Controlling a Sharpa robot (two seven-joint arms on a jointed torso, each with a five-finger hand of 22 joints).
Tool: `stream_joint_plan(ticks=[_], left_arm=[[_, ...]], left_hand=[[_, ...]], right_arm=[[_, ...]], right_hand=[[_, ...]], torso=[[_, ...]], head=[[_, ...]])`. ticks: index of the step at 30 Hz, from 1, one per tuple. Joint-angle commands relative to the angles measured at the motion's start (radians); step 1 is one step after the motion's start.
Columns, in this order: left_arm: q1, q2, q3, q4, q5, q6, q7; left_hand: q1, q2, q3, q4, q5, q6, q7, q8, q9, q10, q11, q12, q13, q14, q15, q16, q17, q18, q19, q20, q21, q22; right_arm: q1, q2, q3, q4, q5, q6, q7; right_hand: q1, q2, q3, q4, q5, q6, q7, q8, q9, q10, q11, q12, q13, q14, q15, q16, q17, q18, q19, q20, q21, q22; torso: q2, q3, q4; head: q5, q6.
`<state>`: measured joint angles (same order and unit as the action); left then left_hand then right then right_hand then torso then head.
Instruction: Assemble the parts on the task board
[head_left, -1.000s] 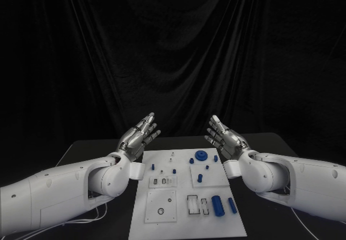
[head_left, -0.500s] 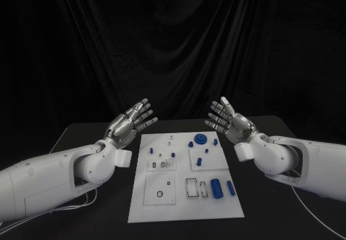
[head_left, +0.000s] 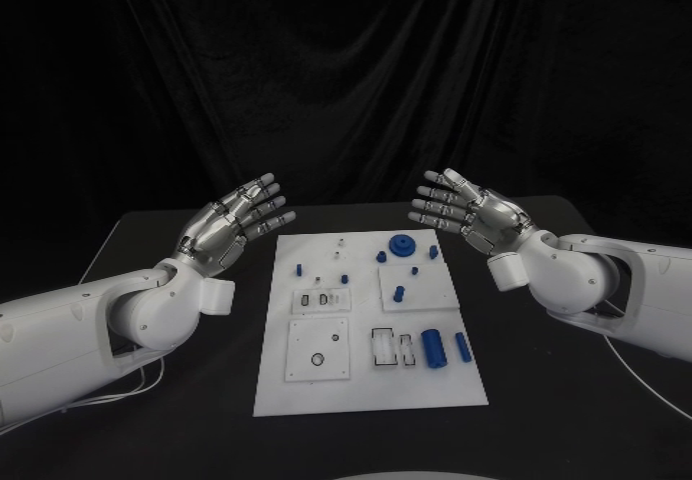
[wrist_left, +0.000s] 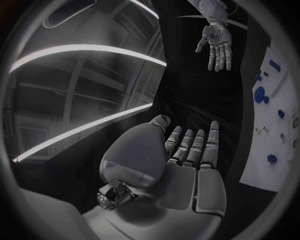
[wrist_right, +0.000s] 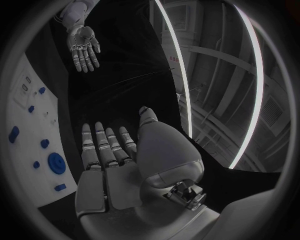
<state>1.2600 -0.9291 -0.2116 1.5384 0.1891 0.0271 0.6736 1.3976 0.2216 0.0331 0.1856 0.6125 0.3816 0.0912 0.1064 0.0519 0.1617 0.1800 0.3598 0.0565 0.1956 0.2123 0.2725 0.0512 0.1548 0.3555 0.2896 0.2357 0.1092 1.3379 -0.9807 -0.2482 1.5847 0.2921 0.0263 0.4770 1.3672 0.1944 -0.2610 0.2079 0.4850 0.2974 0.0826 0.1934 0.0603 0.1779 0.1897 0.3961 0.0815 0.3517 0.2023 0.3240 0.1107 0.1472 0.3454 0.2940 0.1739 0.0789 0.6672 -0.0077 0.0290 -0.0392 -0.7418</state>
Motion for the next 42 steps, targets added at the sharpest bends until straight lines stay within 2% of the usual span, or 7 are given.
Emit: stream_joint_plan(ticks=[1,4,12,19,26,28,42], left_arm=[[0.01,-0.017,0.001,0.018,-0.007,0.012,0.167],[0.017,-0.037,0.001,0.034,-0.004,0.01,0.167],[0.024,-0.058,0.001,0.053,0.0,0.006,0.165],[0.026,-0.075,0.001,0.071,0.002,0.001,0.165],[0.027,-0.089,0.001,0.09,0.012,-0.002,0.166],[0.028,-0.091,0.001,0.093,0.014,-0.001,0.166],[0.028,-0.102,0.001,0.111,0.036,0.006,0.167]], left_hand=[[-0.016,-0.006,0.015,0.004,0.015,0.02,0.005,0.011,0.002,0.018,0.005,0.028,0.003,0.032,0.004,0.037,0.006,-0.006,0.022,0.0,0.013,0.004],[-0.032,-0.019,0.033,0.012,0.032,0.05,0.009,0.026,0.005,0.048,0.016,0.082,0.009,0.106,0.013,0.116,0.018,-0.016,0.06,-0.001,0.036,0.013],[-0.045,-0.04,0.061,0.02,0.062,0.079,0.017,0.039,0.007,0.097,0.034,0.169,0.017,0.201,0.026,0.216,0.031,-0.035,0.109,-0.006,0.073,0.027],[-0.05,-0.047,0.072,0.024,0.068,0.085,0.019,0.042,0.007,0.101,0.038,0.18,0.017,0.233,0.028,0.257,0.038,-0.039,0.126,-0.008,0.088,0.034],[-0.052,-0.049,0.074,0.026,0.075,0.089,0.019,0.043,0.007,0.101,0.039,0.182,0.017,0.23,0.031,0.26,0.037,-0.042,0.125,-0.008,0.089,0.034],[-0.053,-0.049,0.074,0.026,0.077,0.089,0.02,0.043,0.007,0.101,0.039,0.183,0.017,0.228,0.031,0.261,0.037,-0.042,0.124,-0.008,0.089,0.034],[-0.057,-0.049,0.08,0.031,0.088,0.091,0.021,0.044,0.007,0.099,0.042,0.187,0.016,0.213,0.037,0.264,0.033,-0.049,0.114,-0.008,0.085,0.032]], right_arm=[[0.012,-0.009,0.001,0.001,-0.075,0.01,-0.051],[0.034,-0.009,0.001,-0.007,-0.126,-0.008,-0.072],[0.117,0.032,0.001,-0.043,-0.372,-0.072,-0.188],[0.188,0.079,0.0,-0.069,-0.766,-0.116,-0.371],[0.227,0.126,0.001,-0.07,-1.222,-0.144,-0.503],[0.231,0.14,0.001,-0.068,-1.364,-0.142,-0.534],[0.227,0.178,0.001,-0.038,-1.837,-0.104,-0.626]], right_hand=[[0.09,-0.008,0.032,-0.069,0.077,0.1,0.012,0.077,0.021,0.075,0.019,0.211,0.061,0.14,-0.019,0.163,0.069,0.027,0.322,-0.007,0.146,0.055],[0.169,-0.01,0.088,-0.153,0.093,0.214,0.049,0.175,0.046,0.118,0.005,0.406,0.121,0.258,-0.051,0.366,0.166,0.038,0.493,-0.048,0.222,0.081],[0.215,-0.048,0.165,-0.19,0.022,0.351,0.067,0.22,0.051,0.389,-0.062,0.461,0.093,0.6,-0.168,0.569,0.246,0.032,0.74,-0.159,0.554,0.262],[0.209,-0.094,0.203,-0.153,-0.059,0.39,0.063,0.19,0.034,0.43,-0.069,0.368,0.031,0.751,-0.169,0.727,0.313,0.037,0.786,-0.168,0.741,0.386],[0.195,-0.172,0.31,-0.088,-0.158,0.464,0.061,0.106,0.021,0.515,-0.068,0.273,-0.017,0.94,-0.165,0.951,0.627,-0.02,0.945,-0.157,1.066,0.824],[0.191,-0.181,0.324,-0.08,-0.169,0.47,0.056,0.094,0.021,0.526,-0.069,0.256,-0.017,0.961,-0.167,0.969,0.663,-0.029,0.964,-0.156,1.096,0.872],[0.193,-0.251,0.465,-0.094,-0.201,0.539,0.038,0.041,0.038,0.55,-0.067,0.114,-0.017,0.989,-0.182,0.981,0.697,-0.038,0.976,-0.169,1.144,0.951]], torso=[[0.02,-0.0017,-0.0023],[0.033,-0.0041,-0.0028],[0.062,-0.0069,0.0037],[0.091,-0.0087,0.008],[0.122,-0.0124,0.018],[0.133,-0.0179,0.024],[0.159,-0.0335,0.0389]], head=[[0.012,-0.014],[0.019,-0.019],[0.016,-0.007],[0.012,0.021],[0.001,0.046],[-0.007,0.055],[-0.026,0.06]])
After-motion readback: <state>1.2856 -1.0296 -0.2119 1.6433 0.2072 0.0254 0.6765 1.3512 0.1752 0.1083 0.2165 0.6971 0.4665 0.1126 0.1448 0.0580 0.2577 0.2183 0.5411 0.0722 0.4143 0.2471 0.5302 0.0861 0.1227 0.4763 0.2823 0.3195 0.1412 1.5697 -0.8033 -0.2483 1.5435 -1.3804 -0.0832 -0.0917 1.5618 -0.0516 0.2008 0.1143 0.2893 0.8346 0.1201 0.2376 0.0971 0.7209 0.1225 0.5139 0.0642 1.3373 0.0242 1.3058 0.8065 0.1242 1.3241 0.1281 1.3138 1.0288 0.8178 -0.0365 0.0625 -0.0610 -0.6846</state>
